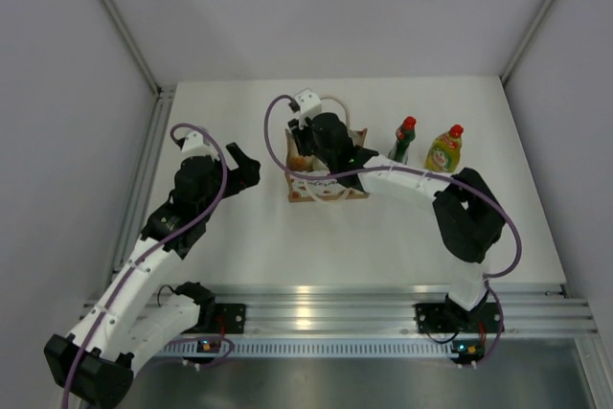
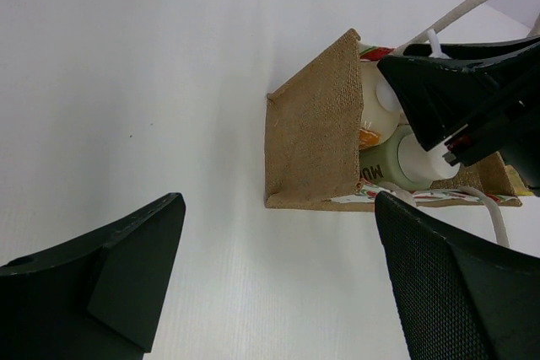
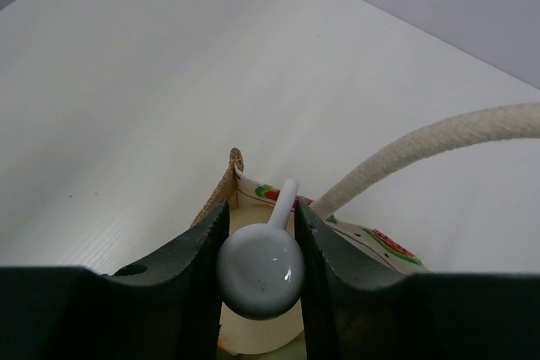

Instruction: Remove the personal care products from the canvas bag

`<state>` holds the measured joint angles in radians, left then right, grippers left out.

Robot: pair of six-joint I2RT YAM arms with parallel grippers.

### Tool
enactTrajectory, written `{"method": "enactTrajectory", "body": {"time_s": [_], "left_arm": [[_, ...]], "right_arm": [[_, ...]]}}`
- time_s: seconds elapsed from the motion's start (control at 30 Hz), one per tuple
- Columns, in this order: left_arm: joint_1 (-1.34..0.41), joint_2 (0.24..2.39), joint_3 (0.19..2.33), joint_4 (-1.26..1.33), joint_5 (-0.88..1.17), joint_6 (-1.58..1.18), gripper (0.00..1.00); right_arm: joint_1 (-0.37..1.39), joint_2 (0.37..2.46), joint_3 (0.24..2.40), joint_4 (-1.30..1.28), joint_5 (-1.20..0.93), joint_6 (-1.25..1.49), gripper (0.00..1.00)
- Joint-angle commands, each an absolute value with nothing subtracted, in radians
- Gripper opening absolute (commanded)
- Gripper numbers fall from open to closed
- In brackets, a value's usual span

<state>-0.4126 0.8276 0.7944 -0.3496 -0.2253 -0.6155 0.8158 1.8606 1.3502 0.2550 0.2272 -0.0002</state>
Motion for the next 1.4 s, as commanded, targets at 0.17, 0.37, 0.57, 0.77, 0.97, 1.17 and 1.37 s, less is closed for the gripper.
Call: {"method": "enactTrajectory", "body": {"time_s": [0.17, 0.37, 0.57, 0.77, 0.97, 1.17, 1.37], "left_arm": [[-0.414, 0.828, 0.798, -0.304, -0.221, -0.615, 0.98], [-0.413, 0.824, 0.796, -0.304, -0.222, -0.615, 0.98], [-0.413, 0.821, 0.796, -0.304, -0.224, -0.617, 0.98], [-0.414, 0.818, 0.795, -0.304, -0.227, -0.615, 0.98], [-0.414, 0.808, 0.795, -0.304, -0.221, -0.618, 0.98], [-0.414, 0.808, 0.795, -0.304, -0.212, -0.626, 0.98], [-0.414, 0.816, 0.801, -0.305, -0.193, -0.623, 0.98]], "right_arm": [[0.827, 1.709, 1.518, 0.293, 0.215, -0.061, 0.0], [0.828, 1.678, 1.594, 0.224, 0.212, -0.075, 0.0], [0.828, 1.638, 1.661, 0.173, 0.218, -0.101, 0.0], [0.828, 1.592, 1.727, 0.1, 0.236, -0.118, 0.0], [0.824, 1.493, 1.73, 0.012, 0.305, -0.123, 0.0], [0.795, 1.314, 1.594, -0.048, 0.337, -0.141, 0.0], [0.73, 1.123, 1.326, -0.06, 0.413, -0.106, 0.0]]}}
